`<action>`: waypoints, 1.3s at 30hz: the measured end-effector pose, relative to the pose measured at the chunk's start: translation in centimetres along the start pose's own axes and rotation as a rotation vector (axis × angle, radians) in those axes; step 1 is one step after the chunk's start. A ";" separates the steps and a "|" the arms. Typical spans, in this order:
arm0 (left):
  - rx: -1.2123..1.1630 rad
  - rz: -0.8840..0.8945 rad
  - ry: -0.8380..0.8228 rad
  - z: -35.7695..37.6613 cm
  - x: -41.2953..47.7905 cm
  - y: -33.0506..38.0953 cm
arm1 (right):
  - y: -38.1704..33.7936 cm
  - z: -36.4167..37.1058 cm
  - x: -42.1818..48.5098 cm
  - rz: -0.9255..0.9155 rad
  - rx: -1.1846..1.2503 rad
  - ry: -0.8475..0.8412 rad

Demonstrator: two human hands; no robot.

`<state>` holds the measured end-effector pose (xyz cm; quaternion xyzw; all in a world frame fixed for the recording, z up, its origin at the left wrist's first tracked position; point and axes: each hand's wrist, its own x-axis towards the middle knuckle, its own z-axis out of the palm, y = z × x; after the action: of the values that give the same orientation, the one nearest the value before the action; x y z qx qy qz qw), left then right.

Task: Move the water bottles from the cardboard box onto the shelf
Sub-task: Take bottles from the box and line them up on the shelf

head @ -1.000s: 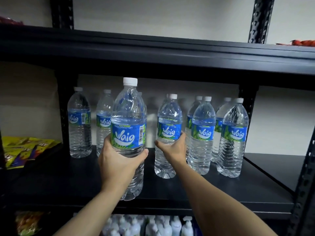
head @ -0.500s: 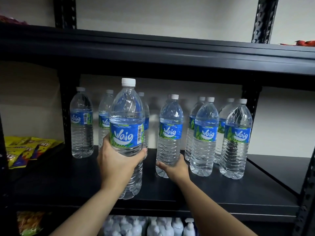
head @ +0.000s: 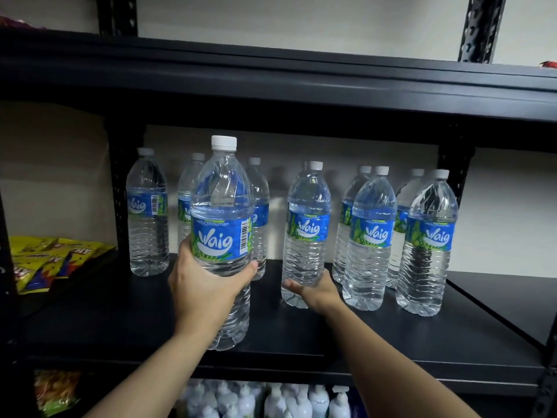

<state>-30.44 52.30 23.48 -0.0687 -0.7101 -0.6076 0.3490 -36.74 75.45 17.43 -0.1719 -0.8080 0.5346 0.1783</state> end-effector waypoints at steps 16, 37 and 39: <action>0.036 0.003 -0.008 1.2 0.8 -0.5 | 2.0 -2.4 -2.4 -0.144 -0.553 -0.118; 0.049 -0.059 -0.109 9.0 5.7 -5.0 | 3.0 -2.9 -3.4 -0.189 -0.957 -0.148; 0.058 -0.089 -0.161 8.8 5.9 -5.7 | 3.0 -2.9 -3.4 -0.185 -0.954 -0.158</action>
<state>-41.44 56.92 22.14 -0.0754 -0.7556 -0.5941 0.2654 -32.13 77.30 15.38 -0.1208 -0.9857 0.0981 0.0647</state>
